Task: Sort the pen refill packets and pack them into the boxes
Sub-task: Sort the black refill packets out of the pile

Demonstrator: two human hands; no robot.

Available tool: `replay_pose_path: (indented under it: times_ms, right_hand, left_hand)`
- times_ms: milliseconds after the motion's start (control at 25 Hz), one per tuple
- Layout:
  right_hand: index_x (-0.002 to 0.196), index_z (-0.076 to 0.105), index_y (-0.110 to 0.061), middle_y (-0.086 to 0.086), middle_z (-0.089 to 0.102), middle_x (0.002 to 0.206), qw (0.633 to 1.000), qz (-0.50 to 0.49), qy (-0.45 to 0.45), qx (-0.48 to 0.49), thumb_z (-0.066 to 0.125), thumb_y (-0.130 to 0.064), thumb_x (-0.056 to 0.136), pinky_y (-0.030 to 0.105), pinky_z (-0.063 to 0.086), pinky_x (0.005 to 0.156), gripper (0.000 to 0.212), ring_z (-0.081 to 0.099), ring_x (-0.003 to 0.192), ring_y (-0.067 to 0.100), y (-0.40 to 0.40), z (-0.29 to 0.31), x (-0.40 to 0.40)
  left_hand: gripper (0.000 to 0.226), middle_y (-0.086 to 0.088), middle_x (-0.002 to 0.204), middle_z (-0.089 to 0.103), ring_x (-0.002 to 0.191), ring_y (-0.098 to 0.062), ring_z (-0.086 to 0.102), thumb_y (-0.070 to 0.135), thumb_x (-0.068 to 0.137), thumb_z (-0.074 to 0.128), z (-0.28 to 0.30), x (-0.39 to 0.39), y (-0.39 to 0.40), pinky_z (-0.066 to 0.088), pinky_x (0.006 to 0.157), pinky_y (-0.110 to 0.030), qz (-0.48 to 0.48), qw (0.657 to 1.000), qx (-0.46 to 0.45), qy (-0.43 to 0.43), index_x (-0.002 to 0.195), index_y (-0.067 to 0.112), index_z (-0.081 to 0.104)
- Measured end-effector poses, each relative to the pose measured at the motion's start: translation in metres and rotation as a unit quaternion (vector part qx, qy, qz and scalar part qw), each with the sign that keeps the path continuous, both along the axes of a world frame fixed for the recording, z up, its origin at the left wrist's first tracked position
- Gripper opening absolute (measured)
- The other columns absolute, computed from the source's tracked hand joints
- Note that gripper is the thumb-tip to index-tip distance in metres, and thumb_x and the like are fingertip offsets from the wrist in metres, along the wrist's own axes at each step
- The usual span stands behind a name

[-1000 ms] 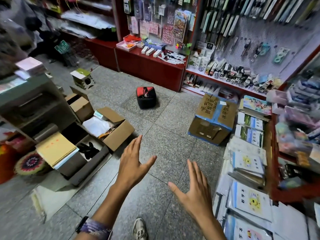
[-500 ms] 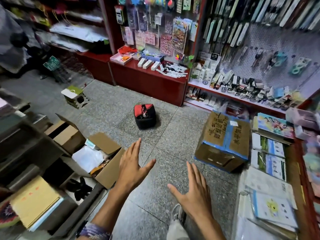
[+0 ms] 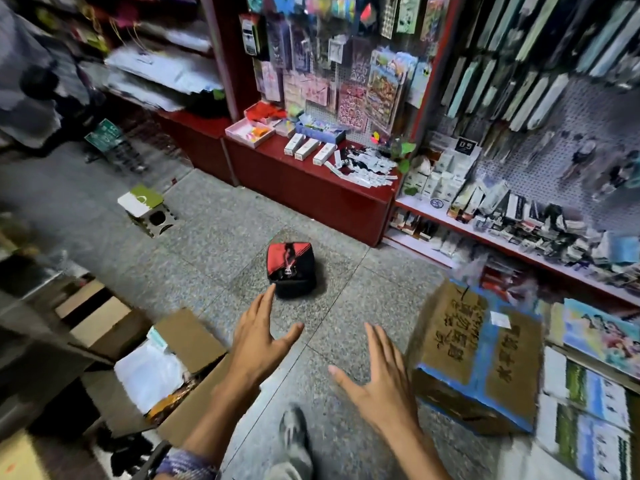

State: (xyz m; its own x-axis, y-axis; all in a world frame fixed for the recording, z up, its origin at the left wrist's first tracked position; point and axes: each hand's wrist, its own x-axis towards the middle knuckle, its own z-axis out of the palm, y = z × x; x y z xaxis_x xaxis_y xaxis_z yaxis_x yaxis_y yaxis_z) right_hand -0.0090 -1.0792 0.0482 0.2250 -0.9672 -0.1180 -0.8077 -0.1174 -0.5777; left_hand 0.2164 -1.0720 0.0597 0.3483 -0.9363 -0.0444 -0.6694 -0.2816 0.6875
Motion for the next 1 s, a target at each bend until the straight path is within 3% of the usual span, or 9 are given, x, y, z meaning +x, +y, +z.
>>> replay_pose_path:
  times_ms: [240,320,480,640,840,1000]
  right_hand:
    - [0.153,-0.004,-0.041,-0.012,0.001,0.165,0.999,-0.004,0.030,0.028,0.026,-0.097,0.064,0.039,0.015,0.119,0.109,0.009,0.151,0.016,-0.189,-0.022,0.061]
    - [0.154,-0.003,-0.039,-0.011,0.001,0.165,0.999,-0.008,0.033,0.042,0.022,-0.098,0.062,0.039,0.016,0.119,0.112,0.009,0.151,0.016,-0.246,-0.021,0.083]
    - [0.155,0.001,-0.037,-0.011,0.000,0.165,0.998,-0.012,0.029,0.056,0.036,-0.089,0.071,0.038,0.015,0.119,0.106,0.008,0.151,0.018,-0.356,-0.008,0.126]
    - [0.156,0.008,-0.033,-0.008,0.008,0.165,0.999,-0.020,0.004,0.050,0.019,-0.098,0.060,0.038,0.019,0.120,0.116,0.014,0.150,0.018,-0.451,-0.008,0.160]
    - [0.156,0.012,-0.032,-0.007,0.012,0.165,0.997,-0.035,-0.034,0.061,0.020,-0.101,0.056,0.037,0.019,0.120,0.121,0.015,0.150,0.018,-0.611,-0.039,0.194]
    - [0.155,0.005,-0.036,-0.007,0.007,0.165,0.997,-0.022,-0.034,0.072,0.021,-0.099,0.061,0.038,0.017,0.121,0.114,0.012,0.151,0.017,-0.733,-0.059,0.206]
  left_hand:
    - [0.085,0.002,0.157,0.029,0.141,-0.021,0.029,0.053,0.084,0.065,-0.026,0.061,-0.187,0.027,0.111,-0.037,0.014,1.000,0.000,0.018,0.152,0.032,0.019]
    - [0.084,0.001,0.155,0.032,0.139,-0.020,0.032,0.051,0.084,0.066,-0.030,0.083,-0.245,0.028,0.110,-0.034,0.012,1.000,0.003,0.027,0.152,0.029,0.022]
    - [0.084,-0.001,0.152,0.036,0.136,-0.022,0.035,0.052,0.083,0.065,-0.027,0.125,-0.361,0.030,0.109,-0.036,-0.008,0.999,0.014,0.034,0.152,0.029,0.023]
    - [0.085,-0.001,0.154,0.033,0.140,-0.021,0.031,0.053,0.083,0.066,-0.030,0.154,-0.458,0.028,0.112,-0.036,-0.020,0.999,0.020,0.040,0.152,0.030,0.022]
    - [0.090,-0.003,0.157,0.030,0.144,-0.022,0.027,0.065,0.076,0.057,-0.058,0.187,-0.611,0.025,0.115,-0.038,-0.026,0.998,0.045,0.024,0.152,0.033,0.020]
    - [0.088,-0.005,0.159,0.025,0.146,-0.022,0.022,0.063,0.081,0.059,-0.068,0.199,-0.728,0.022,0.115,-0.038,-0.018,0.996,0.084,0.030,0.153,0.035,0.017]
